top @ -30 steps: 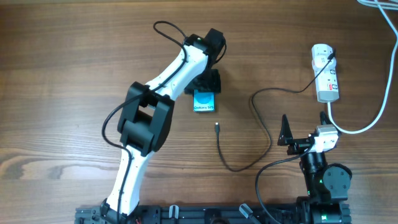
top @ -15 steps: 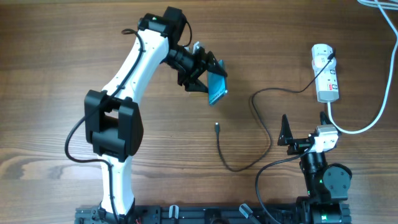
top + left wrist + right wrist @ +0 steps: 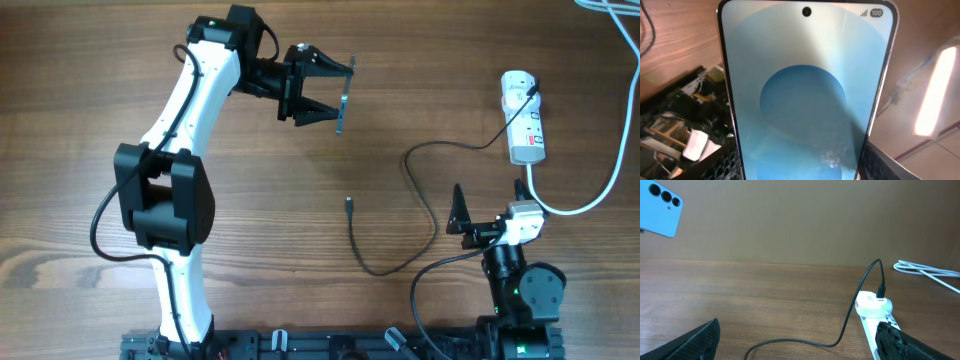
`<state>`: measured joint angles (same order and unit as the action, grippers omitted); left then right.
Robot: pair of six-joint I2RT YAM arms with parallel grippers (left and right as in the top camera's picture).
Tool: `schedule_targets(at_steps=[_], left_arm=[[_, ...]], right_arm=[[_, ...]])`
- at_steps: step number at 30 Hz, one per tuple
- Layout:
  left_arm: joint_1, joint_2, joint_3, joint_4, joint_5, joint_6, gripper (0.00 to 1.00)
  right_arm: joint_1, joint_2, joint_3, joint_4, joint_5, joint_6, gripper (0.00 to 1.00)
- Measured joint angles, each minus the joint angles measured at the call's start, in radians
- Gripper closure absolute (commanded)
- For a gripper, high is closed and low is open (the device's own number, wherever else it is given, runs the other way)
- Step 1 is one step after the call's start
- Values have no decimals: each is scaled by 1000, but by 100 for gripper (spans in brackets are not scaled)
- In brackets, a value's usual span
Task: Plug charger to phone and switch on socket
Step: 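Lift the phone upright with the left gripper and pull it back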
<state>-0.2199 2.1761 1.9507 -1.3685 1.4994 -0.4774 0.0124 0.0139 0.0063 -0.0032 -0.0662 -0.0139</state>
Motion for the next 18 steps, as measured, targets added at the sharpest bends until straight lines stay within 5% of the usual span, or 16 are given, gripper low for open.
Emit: schedule_targets(at_steps=[18], left_arm=[[159,0,0,-170,22,31,35]], right_arm=[[0,0,0,0,0,0,0]])
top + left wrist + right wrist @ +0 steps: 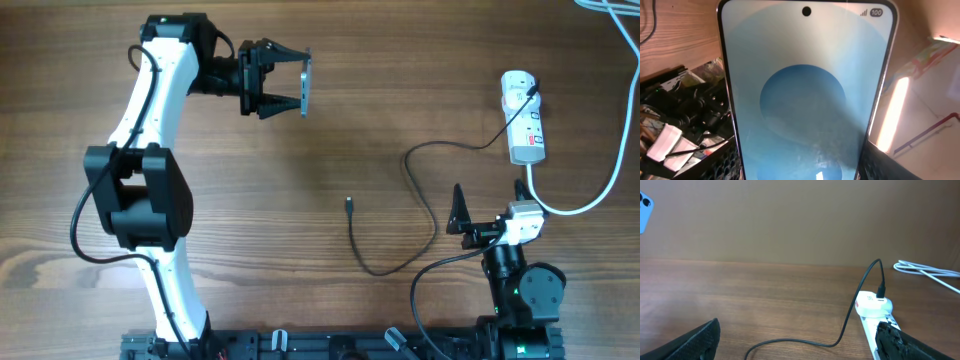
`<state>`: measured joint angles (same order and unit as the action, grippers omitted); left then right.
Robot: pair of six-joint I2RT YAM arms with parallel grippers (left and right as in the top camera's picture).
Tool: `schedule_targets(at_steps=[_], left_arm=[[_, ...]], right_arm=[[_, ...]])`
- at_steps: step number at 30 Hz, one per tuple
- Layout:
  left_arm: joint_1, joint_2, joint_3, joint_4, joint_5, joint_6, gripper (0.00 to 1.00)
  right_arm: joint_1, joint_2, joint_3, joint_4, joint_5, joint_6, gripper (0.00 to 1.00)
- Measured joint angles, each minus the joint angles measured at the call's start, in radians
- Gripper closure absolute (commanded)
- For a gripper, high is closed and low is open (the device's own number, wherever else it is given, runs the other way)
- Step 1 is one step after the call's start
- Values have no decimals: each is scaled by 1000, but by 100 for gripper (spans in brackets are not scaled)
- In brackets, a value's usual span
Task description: Plug charger to phone and switch on socket
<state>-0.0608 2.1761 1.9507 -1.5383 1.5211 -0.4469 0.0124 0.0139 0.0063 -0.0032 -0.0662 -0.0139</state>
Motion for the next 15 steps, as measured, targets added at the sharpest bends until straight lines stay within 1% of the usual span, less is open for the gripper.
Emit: schedule_targets(at_steps=[5,15], left_arm=[[34,0,0,0,0,0,35],[35,0,0,0,0,0,35]], right_arm=[[0,0,0,0,0,0,0],[0,0,0,0,0,0,0]])
